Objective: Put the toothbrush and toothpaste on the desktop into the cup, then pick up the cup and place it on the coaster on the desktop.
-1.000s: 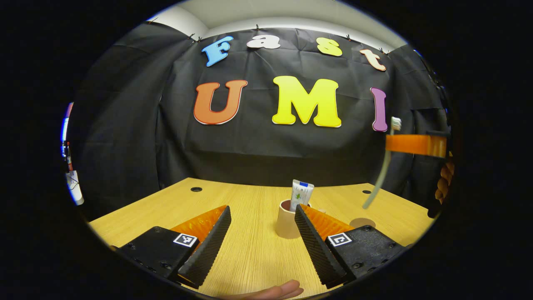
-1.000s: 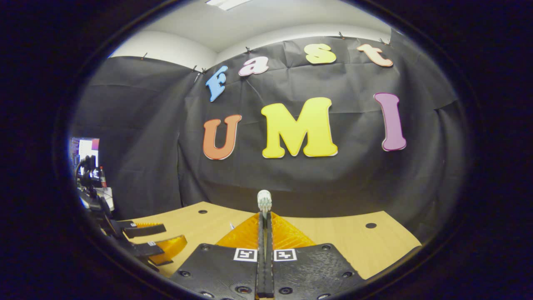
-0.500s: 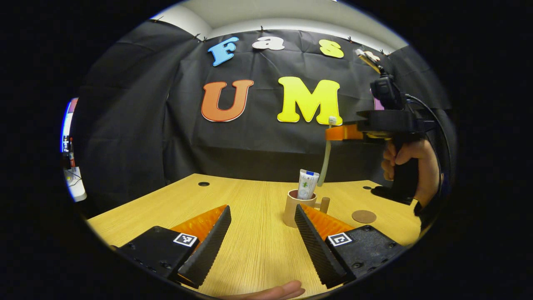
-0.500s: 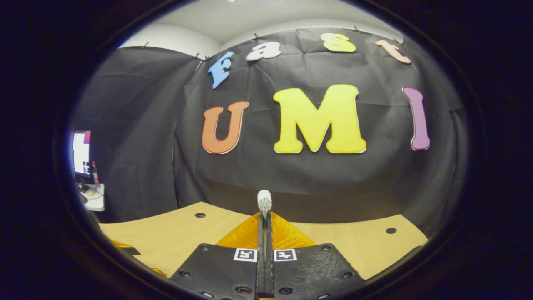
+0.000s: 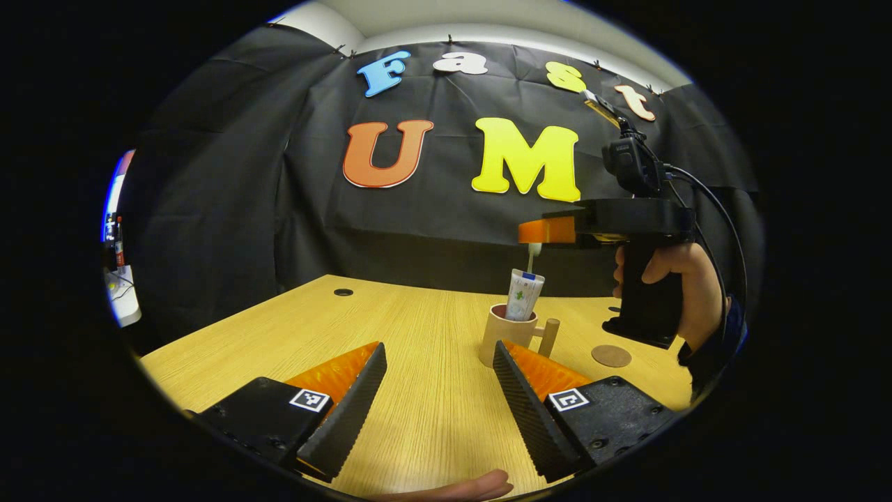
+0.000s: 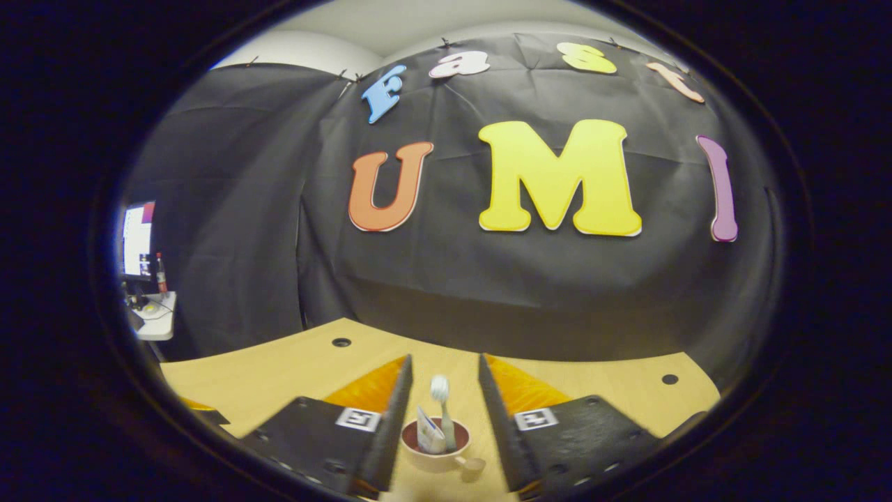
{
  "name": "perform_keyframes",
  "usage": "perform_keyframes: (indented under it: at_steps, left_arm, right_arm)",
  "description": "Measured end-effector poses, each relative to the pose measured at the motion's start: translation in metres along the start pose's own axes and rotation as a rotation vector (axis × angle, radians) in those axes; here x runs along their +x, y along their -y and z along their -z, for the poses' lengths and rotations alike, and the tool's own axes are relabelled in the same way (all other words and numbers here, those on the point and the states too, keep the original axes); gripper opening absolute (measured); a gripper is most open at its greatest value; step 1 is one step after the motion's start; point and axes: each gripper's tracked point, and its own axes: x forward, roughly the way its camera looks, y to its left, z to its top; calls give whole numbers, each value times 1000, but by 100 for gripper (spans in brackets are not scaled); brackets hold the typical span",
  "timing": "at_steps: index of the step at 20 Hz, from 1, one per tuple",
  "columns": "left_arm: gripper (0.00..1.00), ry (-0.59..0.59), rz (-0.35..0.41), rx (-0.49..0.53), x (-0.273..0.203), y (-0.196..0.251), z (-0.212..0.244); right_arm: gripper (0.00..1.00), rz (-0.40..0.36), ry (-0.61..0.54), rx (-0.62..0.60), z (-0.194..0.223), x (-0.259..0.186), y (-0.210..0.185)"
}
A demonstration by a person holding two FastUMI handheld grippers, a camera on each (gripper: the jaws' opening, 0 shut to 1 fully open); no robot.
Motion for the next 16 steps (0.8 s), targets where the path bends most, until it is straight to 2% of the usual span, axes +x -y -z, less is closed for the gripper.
perform_keyframes:
  at_steps: [1,3,5,12,16]
  left_arm:
    - [98,3,-1,4,-1,1,-1]
    - [98,3,-9,9,-2,0,-1]
    - [98,-6,-11,9,-2,2,1]
    - [98,-26,-29,63,-1,19,-5]
    - [98,-44,-43,95,-3,32,-10]
  right_arm:
    - [74,6,3,1,0,-1,1]
    - [77,16,8,11,-4,-7,3]
    - [96,36,7,19,-5,-16,9]
    - [95,49,51,4,-21,-74,31]
    - [95,85,83,-7,-25,-121,61]
